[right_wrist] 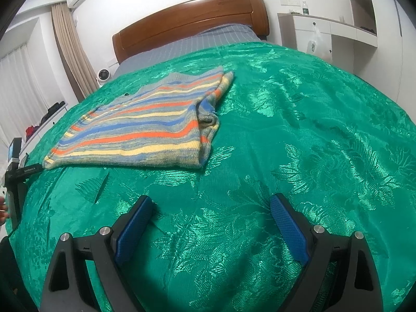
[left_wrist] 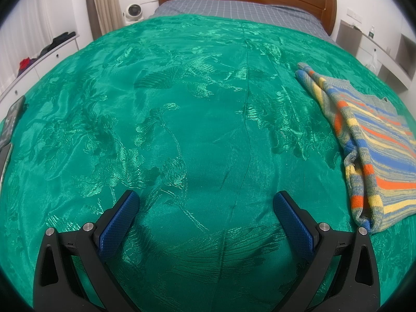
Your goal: Fold small clothes
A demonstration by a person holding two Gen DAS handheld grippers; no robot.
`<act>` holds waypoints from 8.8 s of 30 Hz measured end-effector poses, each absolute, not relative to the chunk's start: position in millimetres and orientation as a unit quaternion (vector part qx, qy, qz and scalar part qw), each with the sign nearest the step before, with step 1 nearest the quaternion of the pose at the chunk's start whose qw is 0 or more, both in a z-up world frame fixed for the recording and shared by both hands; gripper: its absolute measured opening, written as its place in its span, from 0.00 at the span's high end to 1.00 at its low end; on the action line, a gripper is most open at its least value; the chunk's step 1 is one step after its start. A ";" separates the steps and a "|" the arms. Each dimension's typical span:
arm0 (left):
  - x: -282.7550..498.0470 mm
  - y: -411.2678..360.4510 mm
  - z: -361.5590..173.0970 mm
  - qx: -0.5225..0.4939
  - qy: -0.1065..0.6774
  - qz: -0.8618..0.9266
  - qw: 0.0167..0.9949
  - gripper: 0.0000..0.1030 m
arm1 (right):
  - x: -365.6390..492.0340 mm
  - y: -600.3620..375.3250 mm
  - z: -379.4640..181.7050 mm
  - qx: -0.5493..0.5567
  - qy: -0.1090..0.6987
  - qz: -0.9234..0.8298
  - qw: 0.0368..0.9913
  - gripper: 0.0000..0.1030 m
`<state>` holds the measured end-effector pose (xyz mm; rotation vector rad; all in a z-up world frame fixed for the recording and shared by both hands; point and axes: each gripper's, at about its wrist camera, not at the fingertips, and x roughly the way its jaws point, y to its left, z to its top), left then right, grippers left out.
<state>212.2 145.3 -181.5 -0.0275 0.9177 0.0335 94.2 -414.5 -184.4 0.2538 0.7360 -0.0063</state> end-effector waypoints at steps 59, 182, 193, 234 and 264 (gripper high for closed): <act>123.7 -268.6 -142.5 0.225 0.372 -0.365 0.823 0.26 | 127.9 -543.2 -139.3 0.305 0.413 0.079 0.855 0.11; 142.2 88.2 -28.3 -0.064 0.372 -0.031 0.925 0.01 | 133.1 -239.8 -49.9 -0.020 0.385 0.039 0.922 0.05; 55.7 59.0 23.8 0.042 0.287 0.018 0.957 0.00 | 58.4 -217.2 -10.4 -0.026 0.380 0.039 0.924 0.05; 3.7 26.9 11.4 0.051 0.355 -0.016 0.933 0.00 | -2.7 -198.8 17.6 -0.069 0.391 -0.012 0.918 0.00; -14.3 38.2 31.2 0.039 0.376 -0.013 0.926 0.00 | -6.5 -208.8 27.3 -0.004 0.409 0.009 0.913 0.01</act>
